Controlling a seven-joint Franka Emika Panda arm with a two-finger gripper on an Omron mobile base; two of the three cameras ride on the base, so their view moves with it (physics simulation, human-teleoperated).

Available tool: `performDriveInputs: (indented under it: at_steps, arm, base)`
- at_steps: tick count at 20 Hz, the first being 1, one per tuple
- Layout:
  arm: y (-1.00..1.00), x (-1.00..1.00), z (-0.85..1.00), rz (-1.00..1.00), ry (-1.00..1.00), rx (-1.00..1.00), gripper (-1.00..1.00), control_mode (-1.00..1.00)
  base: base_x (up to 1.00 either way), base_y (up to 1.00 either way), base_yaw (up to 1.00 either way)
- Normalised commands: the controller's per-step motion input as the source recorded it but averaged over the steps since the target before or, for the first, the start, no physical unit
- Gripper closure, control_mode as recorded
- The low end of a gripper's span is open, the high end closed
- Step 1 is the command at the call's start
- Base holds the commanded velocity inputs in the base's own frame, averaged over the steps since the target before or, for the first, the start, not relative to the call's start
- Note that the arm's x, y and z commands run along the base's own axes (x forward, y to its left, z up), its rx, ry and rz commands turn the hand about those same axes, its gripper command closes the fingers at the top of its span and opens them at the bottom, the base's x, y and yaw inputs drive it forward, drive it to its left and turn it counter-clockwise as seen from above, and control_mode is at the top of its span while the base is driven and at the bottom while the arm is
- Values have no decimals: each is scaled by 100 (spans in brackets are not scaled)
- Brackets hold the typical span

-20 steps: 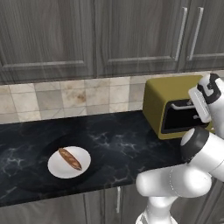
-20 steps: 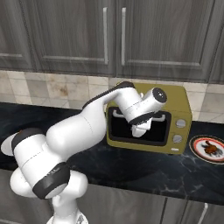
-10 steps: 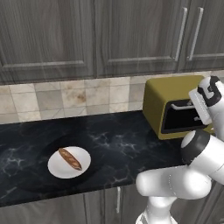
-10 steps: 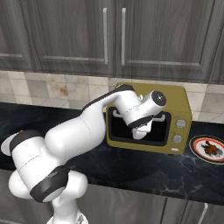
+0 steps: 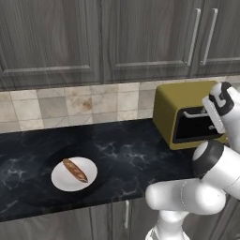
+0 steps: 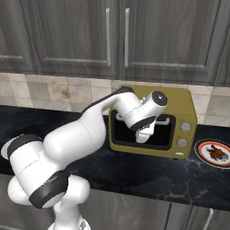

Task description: Open the toaster oven door. Place the baguette on the bottom rack in the toaster oven and place the chicken drumstick on the top rack.

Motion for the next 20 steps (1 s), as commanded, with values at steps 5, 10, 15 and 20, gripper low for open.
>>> performDriveInputs:
  at_steps: [5, 10, 15, 20]
  arm:
    - [10, -24, -94, -8, 6, -1, -100, -100]
    - [1, -33, -94, -5, 1, 0, -100, -100]
    - [0, -45, -94, -3, 1, 0, -100, -100]
    - [0, -51, -91, -1, 5, 2, -100, -100]
  base:
    - [0, 0, 0]
    - [0, 0, 0]
    - [0, 0, 0]
    - [0, 0, 0]
